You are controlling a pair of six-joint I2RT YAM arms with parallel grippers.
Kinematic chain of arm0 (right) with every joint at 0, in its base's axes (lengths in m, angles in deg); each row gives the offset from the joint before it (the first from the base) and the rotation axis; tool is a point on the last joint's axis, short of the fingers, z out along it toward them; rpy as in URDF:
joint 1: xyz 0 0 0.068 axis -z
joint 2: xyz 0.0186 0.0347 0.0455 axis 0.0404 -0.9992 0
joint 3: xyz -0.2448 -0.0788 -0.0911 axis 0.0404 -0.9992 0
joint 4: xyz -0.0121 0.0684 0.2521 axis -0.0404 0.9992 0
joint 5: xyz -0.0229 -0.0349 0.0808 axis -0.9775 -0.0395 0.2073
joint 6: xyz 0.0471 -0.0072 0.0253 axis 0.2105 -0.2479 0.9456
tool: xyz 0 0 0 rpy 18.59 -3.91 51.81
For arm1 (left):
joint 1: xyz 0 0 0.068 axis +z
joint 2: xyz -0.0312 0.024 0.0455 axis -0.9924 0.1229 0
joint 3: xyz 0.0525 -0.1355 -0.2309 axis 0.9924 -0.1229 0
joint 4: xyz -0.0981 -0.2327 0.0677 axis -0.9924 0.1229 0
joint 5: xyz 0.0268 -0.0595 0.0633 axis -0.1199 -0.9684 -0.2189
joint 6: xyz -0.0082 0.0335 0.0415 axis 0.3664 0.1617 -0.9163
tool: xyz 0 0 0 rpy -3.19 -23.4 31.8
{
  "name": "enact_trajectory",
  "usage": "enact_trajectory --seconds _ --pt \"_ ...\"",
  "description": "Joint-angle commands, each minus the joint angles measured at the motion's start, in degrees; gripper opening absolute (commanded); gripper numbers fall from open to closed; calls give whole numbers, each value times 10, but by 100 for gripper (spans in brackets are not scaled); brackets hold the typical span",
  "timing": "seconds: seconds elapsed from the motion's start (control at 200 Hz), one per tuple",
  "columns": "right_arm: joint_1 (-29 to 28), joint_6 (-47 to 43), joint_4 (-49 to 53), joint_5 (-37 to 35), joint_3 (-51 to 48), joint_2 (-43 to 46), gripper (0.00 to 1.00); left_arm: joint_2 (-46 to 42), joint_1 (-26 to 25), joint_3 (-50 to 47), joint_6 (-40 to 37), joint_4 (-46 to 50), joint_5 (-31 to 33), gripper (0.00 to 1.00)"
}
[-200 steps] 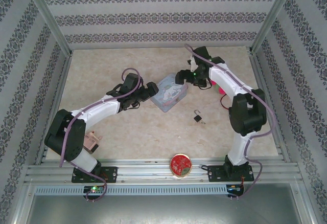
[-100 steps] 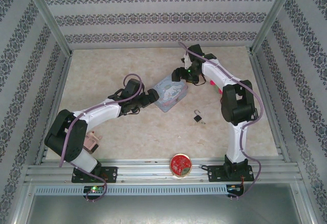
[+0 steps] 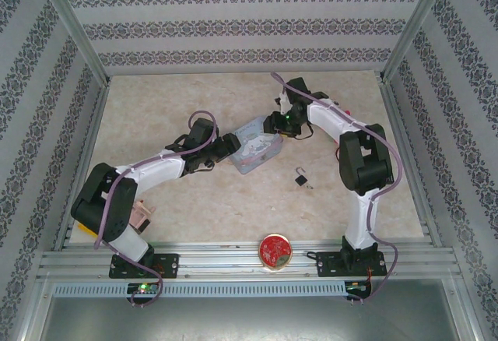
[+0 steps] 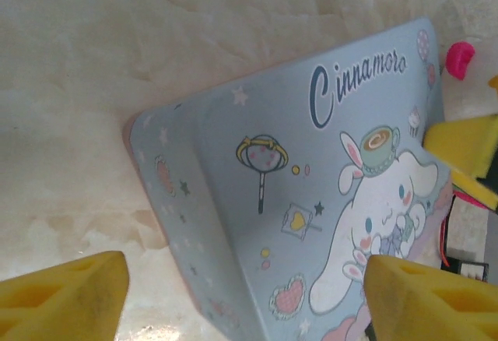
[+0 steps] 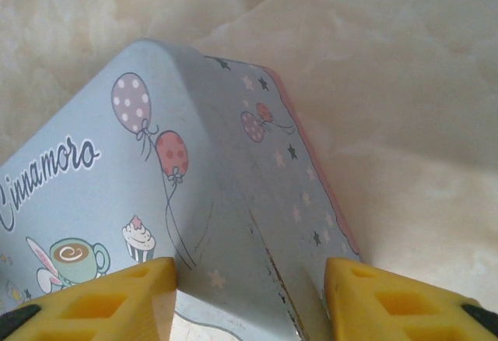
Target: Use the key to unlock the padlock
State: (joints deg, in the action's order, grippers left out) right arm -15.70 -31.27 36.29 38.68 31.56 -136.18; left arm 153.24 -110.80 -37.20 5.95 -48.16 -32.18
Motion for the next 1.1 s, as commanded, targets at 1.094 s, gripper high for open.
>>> enact_trajectory --seconds 1.094 --pt "-46 139 -71 -46 -183 150 51 62 50 41 -32 -45 -57 65"
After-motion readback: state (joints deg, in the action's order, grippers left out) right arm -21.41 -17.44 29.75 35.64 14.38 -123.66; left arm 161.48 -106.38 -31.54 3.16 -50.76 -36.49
